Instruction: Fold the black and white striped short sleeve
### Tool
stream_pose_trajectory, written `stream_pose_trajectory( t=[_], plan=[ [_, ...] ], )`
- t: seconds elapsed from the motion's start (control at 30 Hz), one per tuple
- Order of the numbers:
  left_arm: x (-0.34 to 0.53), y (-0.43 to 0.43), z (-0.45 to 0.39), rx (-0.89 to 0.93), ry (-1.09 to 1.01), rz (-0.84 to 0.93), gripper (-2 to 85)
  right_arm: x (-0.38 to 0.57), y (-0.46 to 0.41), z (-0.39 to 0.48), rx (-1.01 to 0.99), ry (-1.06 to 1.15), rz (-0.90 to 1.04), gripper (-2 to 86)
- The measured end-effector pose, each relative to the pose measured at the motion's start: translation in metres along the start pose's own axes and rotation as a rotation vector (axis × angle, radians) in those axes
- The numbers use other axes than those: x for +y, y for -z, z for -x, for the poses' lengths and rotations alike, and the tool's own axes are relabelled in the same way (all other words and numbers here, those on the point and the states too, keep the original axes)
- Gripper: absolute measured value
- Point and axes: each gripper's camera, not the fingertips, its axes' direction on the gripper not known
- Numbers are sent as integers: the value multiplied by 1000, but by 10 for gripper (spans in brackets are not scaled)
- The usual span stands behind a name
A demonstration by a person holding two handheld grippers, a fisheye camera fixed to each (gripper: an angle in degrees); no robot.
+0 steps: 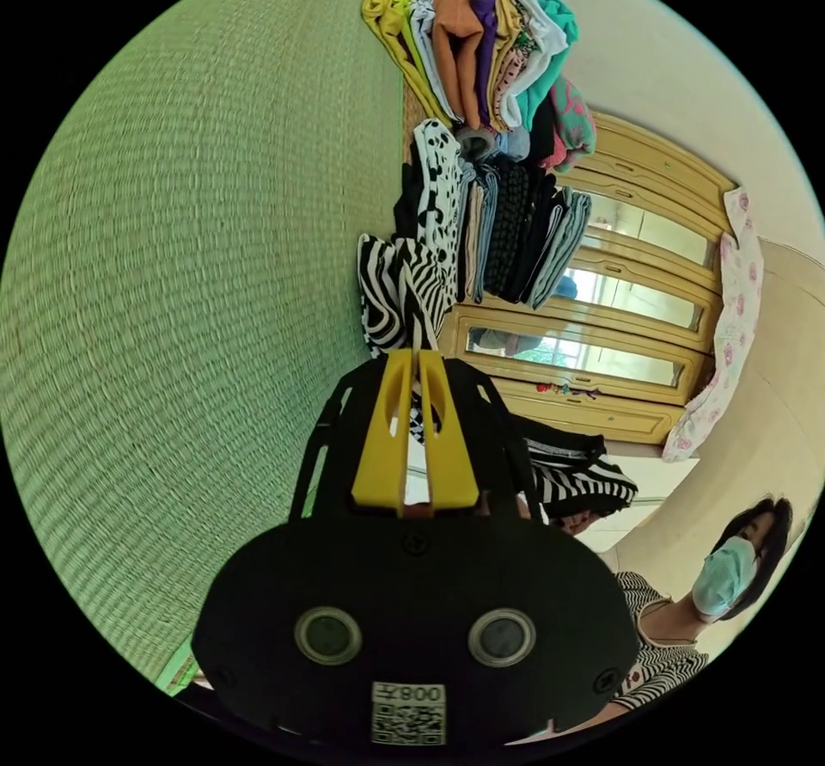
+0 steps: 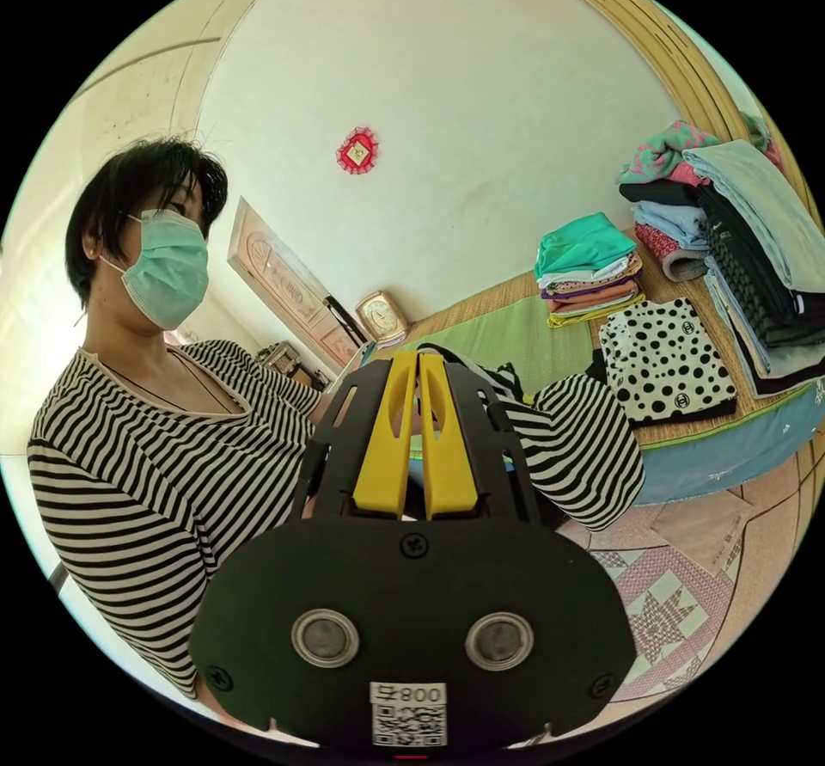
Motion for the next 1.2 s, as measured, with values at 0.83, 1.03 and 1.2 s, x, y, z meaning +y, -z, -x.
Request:
stream_pose_trajectory(
  t=[0.83,1.03,1.2],
  plan=[
    [405,404,-126,372,-616,-695,6,-78,-23,94,-125,340,-33,1],
    [533,477,-155,331,-762,-820,6,-99,-39,134,-178,424,-32,1],
    [624,519,-181,277,-877,-874,6,-113,-38,171,-198,509,-49,0]
  ],
)
